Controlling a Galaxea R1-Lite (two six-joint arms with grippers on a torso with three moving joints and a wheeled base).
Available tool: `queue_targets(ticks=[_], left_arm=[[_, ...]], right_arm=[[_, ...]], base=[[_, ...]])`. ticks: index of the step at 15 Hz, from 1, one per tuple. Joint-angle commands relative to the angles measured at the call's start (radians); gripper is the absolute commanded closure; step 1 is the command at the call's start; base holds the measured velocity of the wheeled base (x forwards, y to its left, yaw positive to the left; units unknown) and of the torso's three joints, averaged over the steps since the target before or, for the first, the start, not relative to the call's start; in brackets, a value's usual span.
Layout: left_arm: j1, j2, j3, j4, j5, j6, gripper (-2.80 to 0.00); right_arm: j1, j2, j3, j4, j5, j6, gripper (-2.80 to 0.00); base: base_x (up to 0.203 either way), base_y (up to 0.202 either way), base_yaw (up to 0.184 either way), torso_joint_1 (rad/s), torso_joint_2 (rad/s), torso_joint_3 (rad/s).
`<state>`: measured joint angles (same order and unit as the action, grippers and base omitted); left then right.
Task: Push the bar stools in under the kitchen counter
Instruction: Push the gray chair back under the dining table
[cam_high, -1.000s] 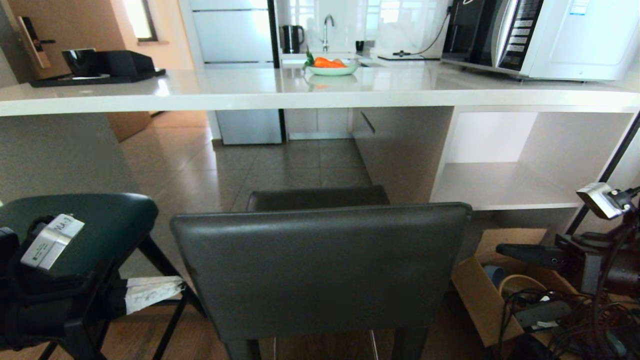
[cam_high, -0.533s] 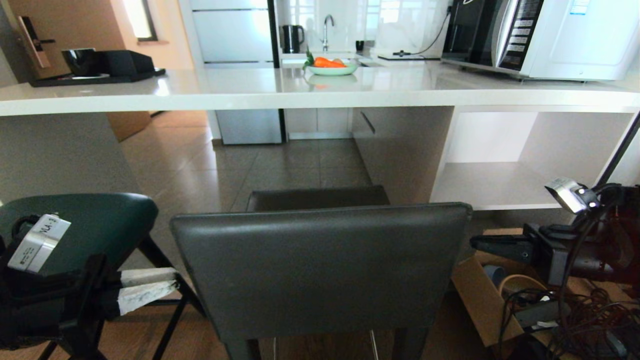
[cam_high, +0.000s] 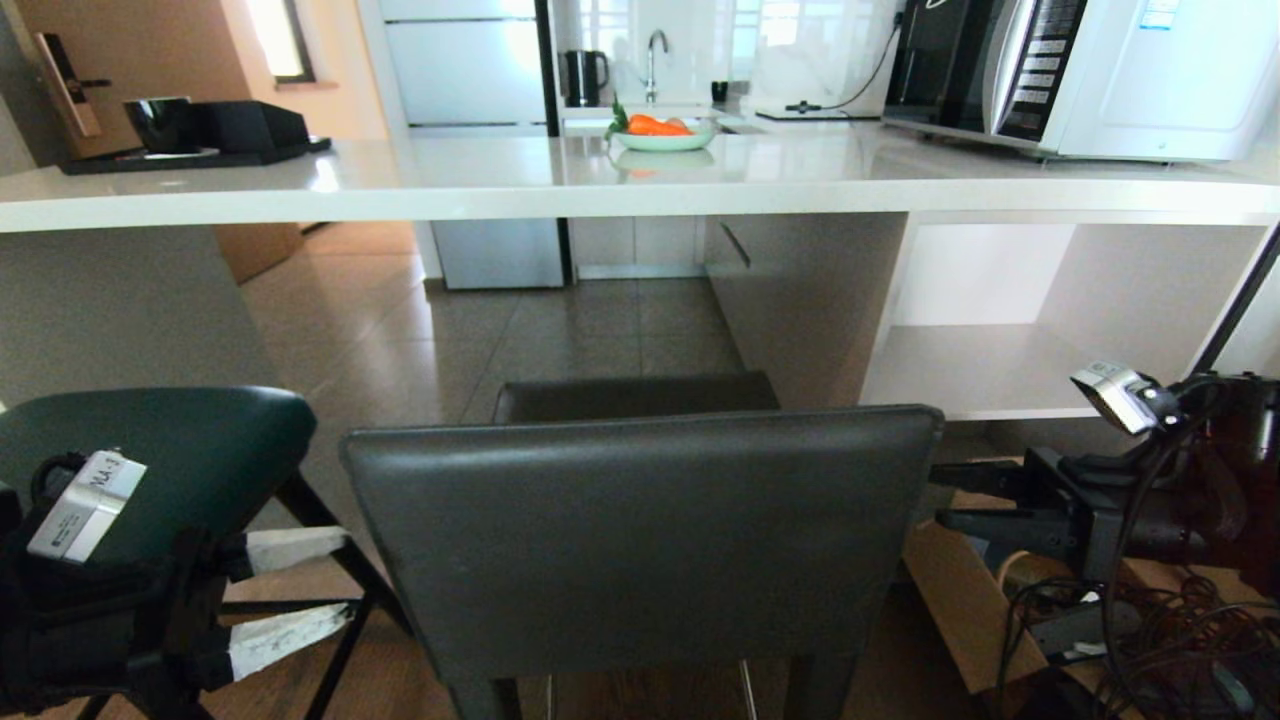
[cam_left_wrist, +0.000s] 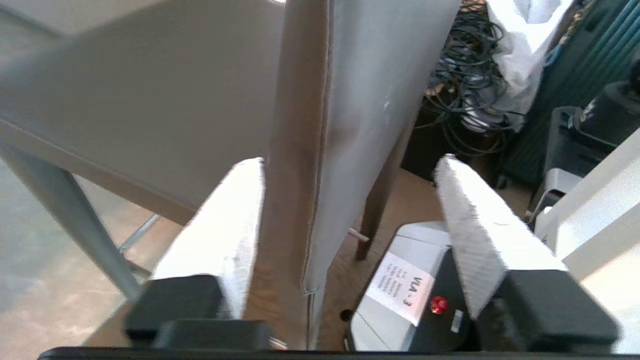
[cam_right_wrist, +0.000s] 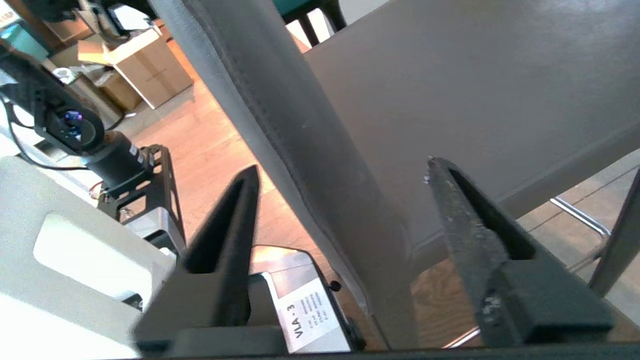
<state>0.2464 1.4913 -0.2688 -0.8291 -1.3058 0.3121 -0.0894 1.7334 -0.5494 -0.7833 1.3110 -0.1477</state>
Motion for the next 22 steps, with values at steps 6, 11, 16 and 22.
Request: queue_targets(ticks=[6, 11, 16, 22], left_arm=[[-0.078, 0.169, -0.071, -0.007, 0.002, 0.002, -2.80], [-0.140, 0.205, -0.133, -0.007, 0.005, -0.019, -2.80], [-0.249, 0.227, -0.188, -0.006, 0.004, -0.020, -2.80], [-0.265, 0.313, -0.291, -0.007, -0.010, -0.015, -2.80]], right_arm=[[0.088, 0.019, 0.000, 0.012, 0.062, 0.017, -2.80], [0.156, 0.060, -0.019, 0.010, 0.057, 0.026, -2.80], [0.213, 0.082, -0.062, 0.010, 0.057, 0.025, -2.80], [0.329, 0.138, -0.123, 0.007, 0.060, 0.024, -2.80]], base=[[0.000, 0.000, 0.000, 0.000, 0.00, 0.000], [0.000, 0.000, 0.000, 0.000, 0.00, 0.000], [0.000, 0.000, 0.000, 0.000, 0.00, 0.000], [0.000, 0.000, 0.000, 0.000, 0.00, 0.000]])
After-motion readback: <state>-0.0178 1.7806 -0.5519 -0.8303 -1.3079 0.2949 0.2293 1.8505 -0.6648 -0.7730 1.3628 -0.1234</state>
